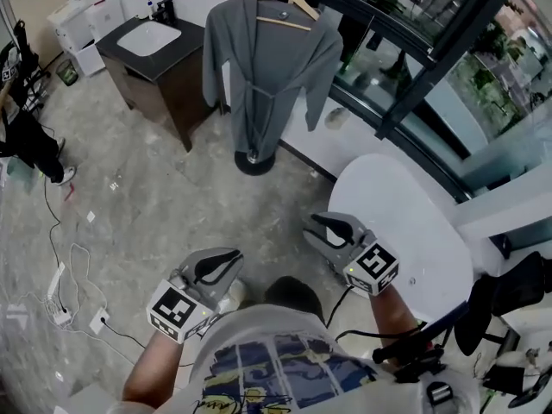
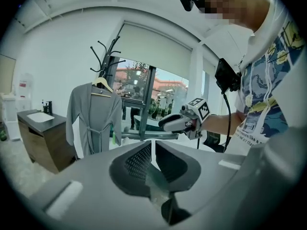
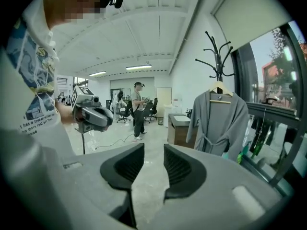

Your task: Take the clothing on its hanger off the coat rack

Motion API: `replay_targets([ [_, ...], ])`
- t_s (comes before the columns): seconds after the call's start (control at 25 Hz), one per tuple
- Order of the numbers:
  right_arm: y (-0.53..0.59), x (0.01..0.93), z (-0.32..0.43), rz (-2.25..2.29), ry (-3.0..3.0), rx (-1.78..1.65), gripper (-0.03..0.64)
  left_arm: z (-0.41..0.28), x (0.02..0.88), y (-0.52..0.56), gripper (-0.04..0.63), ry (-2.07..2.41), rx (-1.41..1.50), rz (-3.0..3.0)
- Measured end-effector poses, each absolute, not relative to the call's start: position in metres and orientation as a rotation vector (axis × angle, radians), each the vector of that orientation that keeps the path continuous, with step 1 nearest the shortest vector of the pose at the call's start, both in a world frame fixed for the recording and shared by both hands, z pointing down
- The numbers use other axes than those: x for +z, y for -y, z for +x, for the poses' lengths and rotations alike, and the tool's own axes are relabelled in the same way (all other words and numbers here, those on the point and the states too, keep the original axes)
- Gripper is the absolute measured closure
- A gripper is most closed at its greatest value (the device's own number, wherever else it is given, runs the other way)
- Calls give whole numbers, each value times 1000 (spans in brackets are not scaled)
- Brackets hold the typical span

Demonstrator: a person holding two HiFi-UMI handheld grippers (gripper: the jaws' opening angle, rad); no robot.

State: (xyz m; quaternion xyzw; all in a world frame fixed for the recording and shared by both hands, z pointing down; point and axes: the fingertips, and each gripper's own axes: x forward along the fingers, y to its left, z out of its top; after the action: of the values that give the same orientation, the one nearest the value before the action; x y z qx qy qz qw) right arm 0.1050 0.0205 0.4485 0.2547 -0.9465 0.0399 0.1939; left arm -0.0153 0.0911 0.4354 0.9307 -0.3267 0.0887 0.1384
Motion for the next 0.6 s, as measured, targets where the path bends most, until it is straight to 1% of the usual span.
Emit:
replay_targets([
  [0.32,87,432,102,696,2594,16,459,-48,445,-35,565,1013,211,2631],
  [0.6,227,403,127,735,2533,-121,429,-50,427,44,565,1117,196,2598],
])
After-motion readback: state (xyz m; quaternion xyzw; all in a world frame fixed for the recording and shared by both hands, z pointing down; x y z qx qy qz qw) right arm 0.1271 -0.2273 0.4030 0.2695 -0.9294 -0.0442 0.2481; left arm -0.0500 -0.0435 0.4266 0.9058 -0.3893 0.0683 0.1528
